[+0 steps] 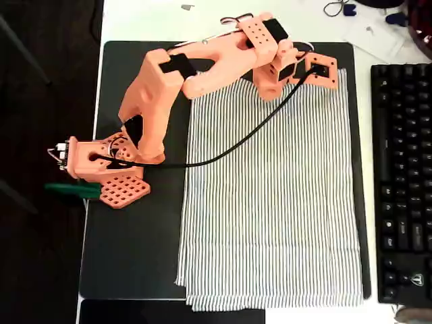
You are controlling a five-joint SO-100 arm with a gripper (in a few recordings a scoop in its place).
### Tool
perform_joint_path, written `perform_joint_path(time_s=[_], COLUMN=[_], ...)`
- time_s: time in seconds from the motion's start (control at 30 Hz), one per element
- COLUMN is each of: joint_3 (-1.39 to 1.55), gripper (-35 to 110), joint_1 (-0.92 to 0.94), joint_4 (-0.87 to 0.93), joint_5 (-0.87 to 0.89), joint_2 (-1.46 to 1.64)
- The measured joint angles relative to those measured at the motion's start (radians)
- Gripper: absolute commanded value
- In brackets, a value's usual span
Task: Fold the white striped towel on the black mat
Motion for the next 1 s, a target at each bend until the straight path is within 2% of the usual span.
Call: perform_joint_path(time_s=[0.33, 0.53, 1.0], joint_3=[-0.046, -0.106, -0.235], gripper=[0, 0, 0], joint_1=[0.17, 0.334, 0.914], joint_4=[0.267, 0.408, 0.43], joint_5=[-0.121, -0.262, -0.739], joint_2=[0.178, 0.288, 0.293])
